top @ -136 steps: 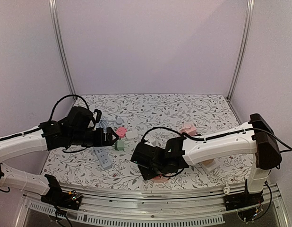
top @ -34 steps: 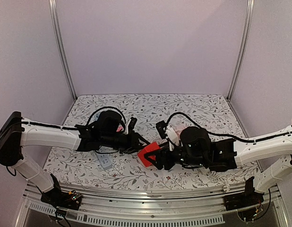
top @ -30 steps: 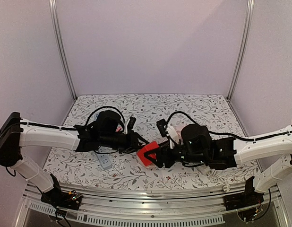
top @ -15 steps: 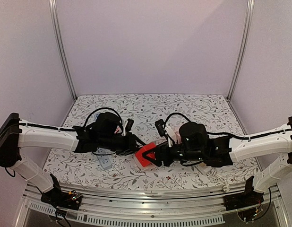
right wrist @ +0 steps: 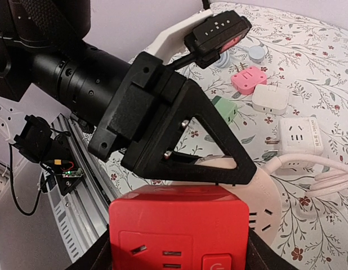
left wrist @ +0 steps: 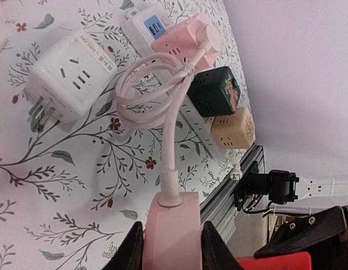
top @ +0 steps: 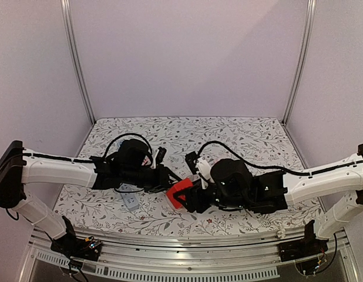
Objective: Pull the plug off the socket
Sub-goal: Remove the plug from the socket.
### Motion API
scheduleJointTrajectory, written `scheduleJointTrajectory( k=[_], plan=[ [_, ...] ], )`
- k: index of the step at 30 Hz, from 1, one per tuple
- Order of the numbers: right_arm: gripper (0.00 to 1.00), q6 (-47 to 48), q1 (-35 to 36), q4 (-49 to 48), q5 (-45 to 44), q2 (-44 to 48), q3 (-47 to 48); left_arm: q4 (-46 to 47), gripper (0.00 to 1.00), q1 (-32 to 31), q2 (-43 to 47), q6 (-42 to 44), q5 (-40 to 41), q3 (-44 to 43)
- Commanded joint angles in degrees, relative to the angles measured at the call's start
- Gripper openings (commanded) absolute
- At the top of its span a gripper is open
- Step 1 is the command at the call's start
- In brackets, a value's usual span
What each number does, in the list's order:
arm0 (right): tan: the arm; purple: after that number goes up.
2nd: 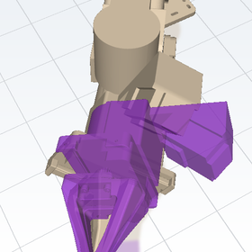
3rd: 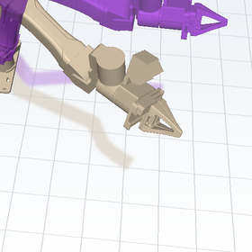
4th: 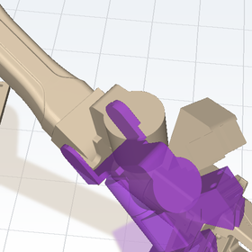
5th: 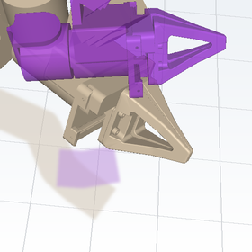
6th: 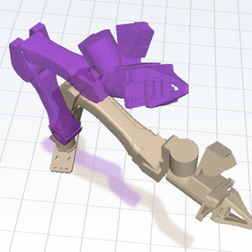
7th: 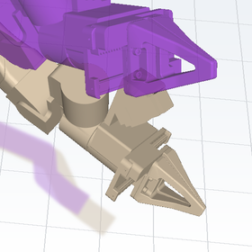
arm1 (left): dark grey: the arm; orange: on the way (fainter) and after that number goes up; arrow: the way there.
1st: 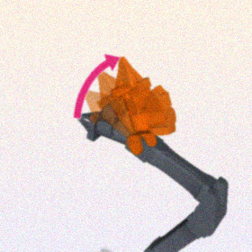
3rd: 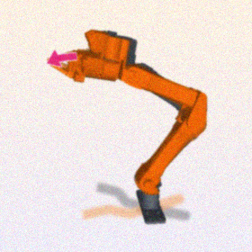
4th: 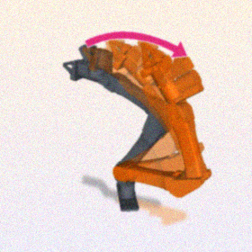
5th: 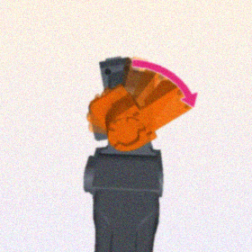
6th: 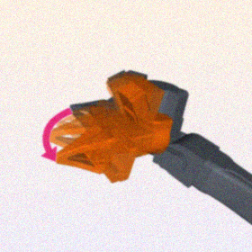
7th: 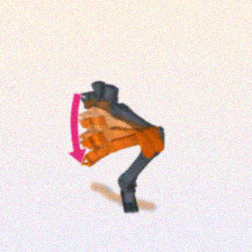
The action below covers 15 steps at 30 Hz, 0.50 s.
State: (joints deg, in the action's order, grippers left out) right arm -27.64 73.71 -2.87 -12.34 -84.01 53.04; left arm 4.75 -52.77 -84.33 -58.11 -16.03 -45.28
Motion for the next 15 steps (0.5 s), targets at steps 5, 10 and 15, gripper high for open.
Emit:
scheduleJointTrajectory(
  k=[5,10,15],
  plan=[
    [0.24,5.06,3.06,4.82,-13.11,-2.51,6.01,-1.33,0.11,0.12,0.26,0.45,-2.25,-0.43],
    [0.24,6.10,3.96,6.47,-15.25,-3.38,7.31,-1.41,0.11,0.30,0.35,0.49,-2.34,-0.31],
    [0.24,5.29,3.85,6.53,-15.19,-2.69,7.24,-1.12,0.10,0.38,0.64,1.78,-2.40,-0.17]
  ],
)
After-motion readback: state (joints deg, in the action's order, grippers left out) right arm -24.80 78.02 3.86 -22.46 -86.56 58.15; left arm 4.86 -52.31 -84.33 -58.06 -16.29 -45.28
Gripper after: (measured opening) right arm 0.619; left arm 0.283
